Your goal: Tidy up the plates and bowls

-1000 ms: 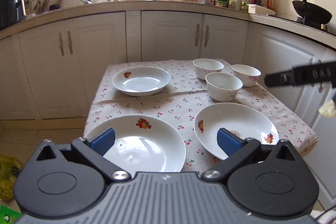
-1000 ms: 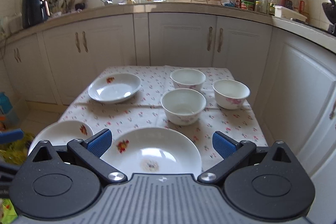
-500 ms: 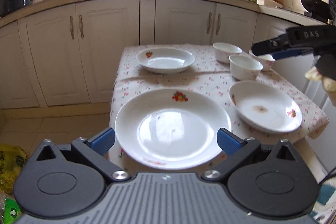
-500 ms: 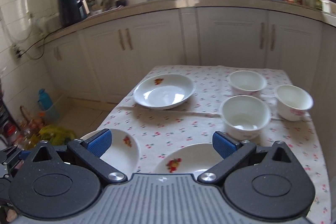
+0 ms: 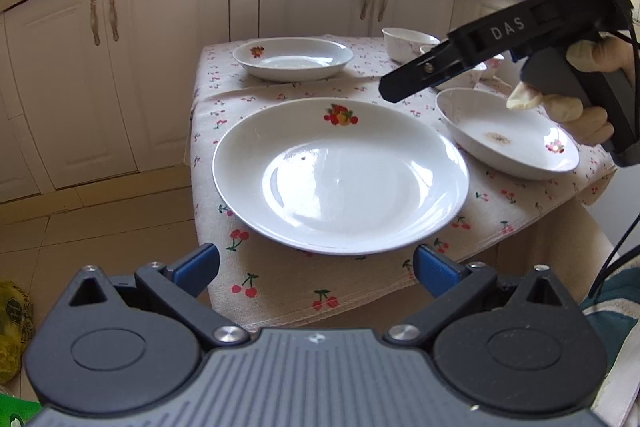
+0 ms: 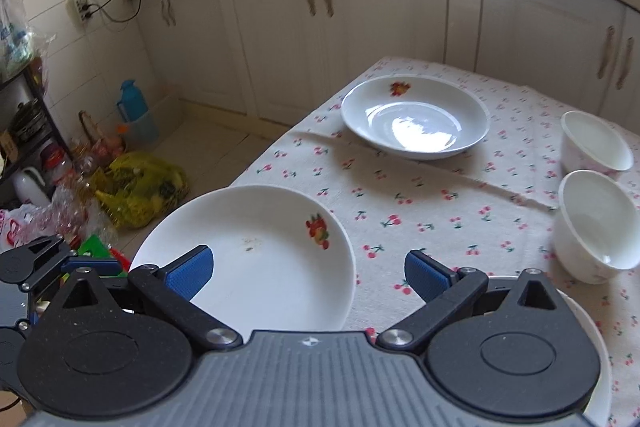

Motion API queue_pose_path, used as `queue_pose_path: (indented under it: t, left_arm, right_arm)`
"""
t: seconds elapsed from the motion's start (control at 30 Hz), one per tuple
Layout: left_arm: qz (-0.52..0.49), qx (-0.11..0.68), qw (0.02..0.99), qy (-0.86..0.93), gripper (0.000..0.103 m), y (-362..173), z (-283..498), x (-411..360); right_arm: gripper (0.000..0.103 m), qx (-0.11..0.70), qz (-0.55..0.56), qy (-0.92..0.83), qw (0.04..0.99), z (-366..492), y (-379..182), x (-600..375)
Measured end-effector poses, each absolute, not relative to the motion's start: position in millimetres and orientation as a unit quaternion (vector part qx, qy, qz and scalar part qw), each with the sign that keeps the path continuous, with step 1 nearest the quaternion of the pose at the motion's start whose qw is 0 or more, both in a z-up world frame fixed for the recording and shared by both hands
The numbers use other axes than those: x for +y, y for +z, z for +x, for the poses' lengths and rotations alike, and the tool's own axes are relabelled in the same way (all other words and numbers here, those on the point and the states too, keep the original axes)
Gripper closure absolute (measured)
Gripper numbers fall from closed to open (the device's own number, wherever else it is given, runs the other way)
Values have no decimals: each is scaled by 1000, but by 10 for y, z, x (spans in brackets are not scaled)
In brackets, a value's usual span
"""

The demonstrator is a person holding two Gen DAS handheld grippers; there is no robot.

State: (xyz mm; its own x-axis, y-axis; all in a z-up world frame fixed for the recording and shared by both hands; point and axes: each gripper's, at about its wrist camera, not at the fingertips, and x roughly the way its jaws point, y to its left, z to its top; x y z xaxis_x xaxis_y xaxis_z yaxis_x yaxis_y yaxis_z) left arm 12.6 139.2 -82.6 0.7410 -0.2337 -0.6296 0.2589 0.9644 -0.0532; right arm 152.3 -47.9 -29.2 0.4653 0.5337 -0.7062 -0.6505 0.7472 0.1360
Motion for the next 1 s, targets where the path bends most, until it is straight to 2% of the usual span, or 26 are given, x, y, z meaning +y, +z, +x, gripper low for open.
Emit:
queue_pose_path:
  t: [0.2, 0.3, 0.53, 0.63, 1.0]
  left_arm:
    - [36, 334, 927, -169, 1, -877, 259, 1409]
    - [40, 336, 923, -183, 1, -903, 312, 1412]
    - [49, 334, 919, -206, 1, -901, 364, 1408]
    - [52, 333, 917, -212, 1, -903, 385, 1406]
    - [69, 339, 913, -215, 2, -880, 471, 1360]
  right_arm:
    - [0, 412, -74, 352, 837, 1763, -458, -376]
    - [5, 428, -67, 358, 827, 1864, -520, -350]
    - [28, 455, -66, 376, 804, 1994, -634, -259]
    - [33, 462, -66, 385, 796, 2022, -664, -242]
    - [34, 466, -54, 391, 792, 2090, -656, -282]
